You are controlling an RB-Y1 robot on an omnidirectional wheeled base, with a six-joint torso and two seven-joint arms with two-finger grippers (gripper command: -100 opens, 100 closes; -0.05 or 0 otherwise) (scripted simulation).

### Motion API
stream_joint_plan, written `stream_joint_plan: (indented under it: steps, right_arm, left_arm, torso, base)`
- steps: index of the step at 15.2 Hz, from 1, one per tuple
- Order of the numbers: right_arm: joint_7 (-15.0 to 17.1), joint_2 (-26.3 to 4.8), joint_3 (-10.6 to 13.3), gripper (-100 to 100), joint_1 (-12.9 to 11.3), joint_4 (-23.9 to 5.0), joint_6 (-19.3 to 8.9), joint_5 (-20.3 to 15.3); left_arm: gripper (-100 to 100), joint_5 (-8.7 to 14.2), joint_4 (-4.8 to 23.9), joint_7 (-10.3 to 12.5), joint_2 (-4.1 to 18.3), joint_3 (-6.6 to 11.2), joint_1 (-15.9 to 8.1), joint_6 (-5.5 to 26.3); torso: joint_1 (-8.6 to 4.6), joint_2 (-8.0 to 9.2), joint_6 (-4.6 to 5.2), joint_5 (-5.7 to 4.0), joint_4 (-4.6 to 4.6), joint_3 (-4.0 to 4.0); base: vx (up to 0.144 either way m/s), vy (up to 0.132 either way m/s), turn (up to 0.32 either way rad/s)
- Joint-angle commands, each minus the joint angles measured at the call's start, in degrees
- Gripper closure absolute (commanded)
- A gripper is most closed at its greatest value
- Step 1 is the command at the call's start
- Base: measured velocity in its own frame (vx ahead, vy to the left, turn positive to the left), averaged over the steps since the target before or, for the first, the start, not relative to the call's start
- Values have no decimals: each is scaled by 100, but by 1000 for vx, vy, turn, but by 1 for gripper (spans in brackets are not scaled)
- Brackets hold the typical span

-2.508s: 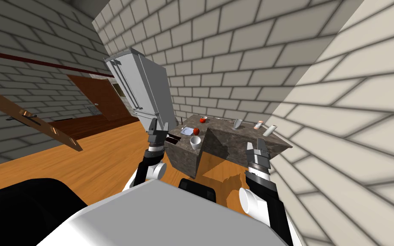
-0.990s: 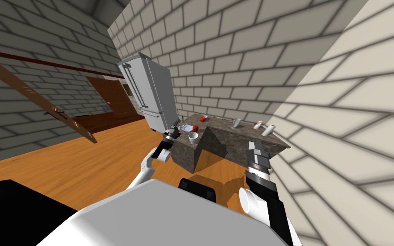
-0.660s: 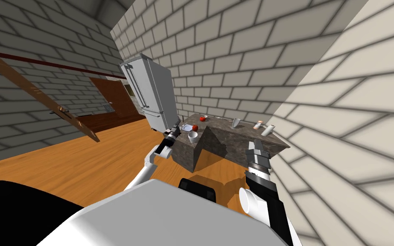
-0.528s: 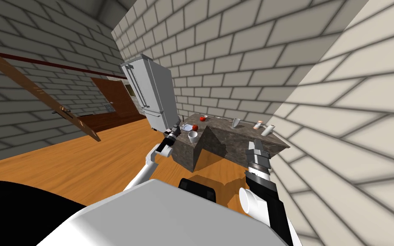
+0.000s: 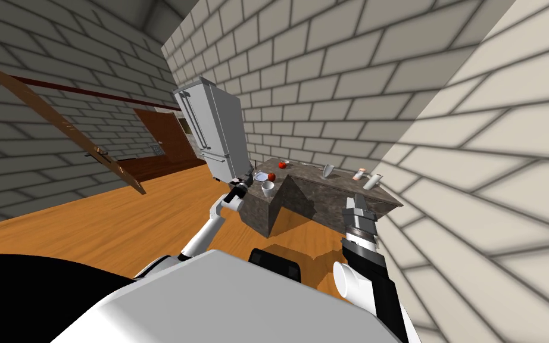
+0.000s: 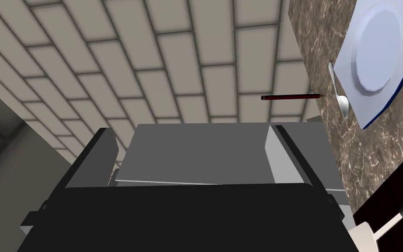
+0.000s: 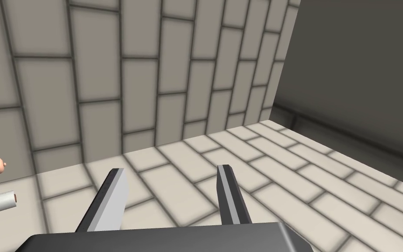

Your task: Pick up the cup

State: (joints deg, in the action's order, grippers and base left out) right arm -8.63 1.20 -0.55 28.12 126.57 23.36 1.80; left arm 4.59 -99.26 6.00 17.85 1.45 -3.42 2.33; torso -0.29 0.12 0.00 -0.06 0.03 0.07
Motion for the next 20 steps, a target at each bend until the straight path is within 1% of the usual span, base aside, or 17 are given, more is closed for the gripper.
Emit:
stream_joint_plan:
  steps: [1, 2, 3, 5, 6, 7, 9, 10, 11, 12, 14, 15, 16, 17, 18, 19, 20]
  right_arm:
    - [0, 0, 0, 0, 0, 0, 0, 0]
    - [0, 0, 0, 0, 0, 0, 0, 0]
    - [0, 0, 0, 0, 0, 0, 0, 0]
    - [0, 0, 0, 0, 0, 0, 0, 0]
    - [0, 0, 0, 0, 0, 0, 0, 0]
    - [0, 0, 0, 0, 0, 0, 0, 0]
    - [0, 0, 0, 0, 0, 0, 0, 0]
    - [0, 0, 0, 0, 0, 0, 0, 0]
    - [0, 0, 0, 0, 0, 0, 0, 0]
    - [0, 0, 0, 0, 0, 0, 0, 0]
    - [0, 0, 0, 0, 0, 0, 0, 0]
    - [0, 0, 0, 0, 0, 0, 0, 0]
    - [0, 0, 0, 0, 0, 0, 0, 0]
    - [0, 0, 0, 0, 0, 0, 0, 0]
    - [0, 0, 0, 0, 0, 0, 0, 0]
    - [0, 0, 0, 0, 0, 0, 0, 0]
    - [0, 0, 0, 0, 0, 0, 0, 0]
  left_arm:
    - [-100, 17, 112, 39, 34, 9, -119, 286]
    - [-100, 17, 112, 39, 34, 9, -119, 309]
    - [-100, 50, 416, 118, 100, 25, -408, 489]
    - [-100, 50, 441, 118, 100, 25, -449, 701]
    - [-100, 50, 441, 118, 100, 25, -449, 706]
    - [-100, 84, 735, 199, 159, 42, -723, 900]
    - [-100, 84, 776, 199, 159, 42, -785, 1110]
    - [-100, 84, 776, 199, 159, 42, -785, 1110]
    - [-100, 118, 1033, 281, 213, 59, -1037, 1321]
    - [-100, 118, 1115, 281, 213, 59, -1124, 1426]
    - [-100, 118, 1115, 281, 213, 59, -1124, 1519]
    - [-100, 152, 1373, 365, 261, 76, -1373, 1728]
    - [-100, 152, 1441, 365, 261, 76, -1465, 1845]
    - [-100, 152, 1457, 365, 261, 76, -1465, 1931]
    - [-100, 187, 1655, 449, 303, 93, -1673, 2080]
    - [-100, 187, 1757, 449, 303, 93, -1779, 2195]
    - [-100, 187, 1801, 449, 303, 93, -1807, 2318]
  torso:
    - [0, 0, 0, 0, 0, 0]
    - [3, 0, 0, 0, 0, 0]
    - [9, -3, 0, 1, 0, -1]
    - [10, -2, 0, 2, 0, -1]
    - [9, -2, 0, 2, 0, -1]
    - [12, -4, 0, 2, -1, -2]
    - [7, -3, 0, 1, -1, -2]
    - [6, -3, 0, 1, -1, -2]
    - [10, -5, 0, 2, -1, -2]
    - [10, -4, -1, 2, -1, -2]
    - [6, -2, 0, 1, 0, -1]
    - [10, -4, 0, 2, -1, -2]
    - [10, -4, -1, 2, 0, -2]
    - [6, -2, 0, 1, 0, -1]
    - [5, -2, 0, 1, 0, -1]
    - [2, -2, -1, 0, 0, -1]
    - [-1, -2, 0, -1, 0, -1]
  base:
    - [-37, -53, 25]
    - [-22, -28, 3]
    - [-29, -33, 41]
    - [-35, -46, 39]
    - [-17, -30, 0]
    - [-29, -46, 37]
    - [-32, -51, 42]
    - [-20, -34, 1]
    - [-31, -43, 37]
    - [-42, -56, 57]
    - [-26, -39, 13]
    - [-28, -37, 50]
    - [-41, -56, 57]
    - [-33, -53, 18]
    - [-36, -65, 39]
    - [-36, -72, 51]
    - [-31, -54, 25]
